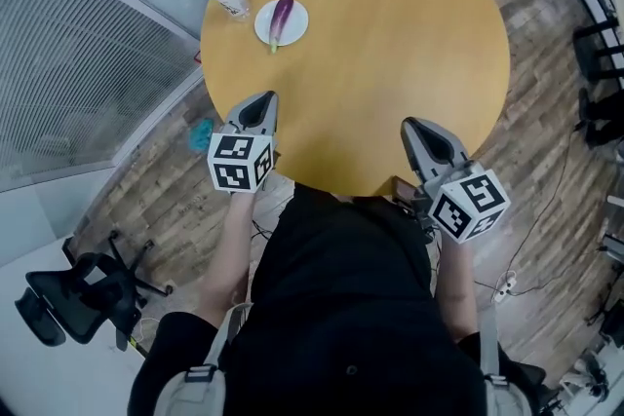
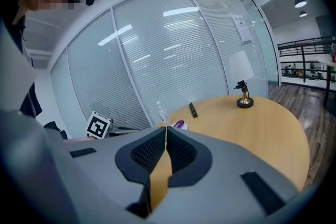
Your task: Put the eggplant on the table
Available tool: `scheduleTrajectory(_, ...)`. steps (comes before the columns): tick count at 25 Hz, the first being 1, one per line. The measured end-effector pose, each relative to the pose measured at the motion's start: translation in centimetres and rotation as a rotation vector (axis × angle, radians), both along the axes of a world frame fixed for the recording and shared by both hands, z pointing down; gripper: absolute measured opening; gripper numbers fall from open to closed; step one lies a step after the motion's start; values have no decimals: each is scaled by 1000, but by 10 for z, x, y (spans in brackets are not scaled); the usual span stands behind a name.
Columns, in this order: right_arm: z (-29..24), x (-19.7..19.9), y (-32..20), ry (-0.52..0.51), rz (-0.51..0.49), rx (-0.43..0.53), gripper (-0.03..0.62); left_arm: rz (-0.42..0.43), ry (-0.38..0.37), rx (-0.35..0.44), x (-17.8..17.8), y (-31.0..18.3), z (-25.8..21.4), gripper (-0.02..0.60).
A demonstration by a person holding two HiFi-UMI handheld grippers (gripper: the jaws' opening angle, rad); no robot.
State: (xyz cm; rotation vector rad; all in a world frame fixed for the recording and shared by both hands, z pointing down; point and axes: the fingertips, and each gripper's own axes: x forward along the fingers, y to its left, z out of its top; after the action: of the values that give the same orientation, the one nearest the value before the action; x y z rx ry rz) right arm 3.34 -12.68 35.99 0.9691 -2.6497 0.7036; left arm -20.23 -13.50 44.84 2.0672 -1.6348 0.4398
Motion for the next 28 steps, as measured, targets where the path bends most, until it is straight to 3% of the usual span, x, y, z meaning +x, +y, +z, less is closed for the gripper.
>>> scheduleTrajectory(10, 2, 121, 15, -63, -43, -9, 18, -51, 73, 7, 128, 72, -12, 12)
scheduleTrajectory(15, 13, 161, 24, -76, -99, -53, 18, -129, 99, 10, 170, 118, -13, 12)
scheduleTrajectory(21, 23, 146, 46, -83, -221, -80, 18, -267, 105, 7, 167, 180, -14, 12)
scheduleTrajectory(28, 20, 104, 81, -80, -340, -66, 18, -380, 123, 77, 140, 237, -37, 12)
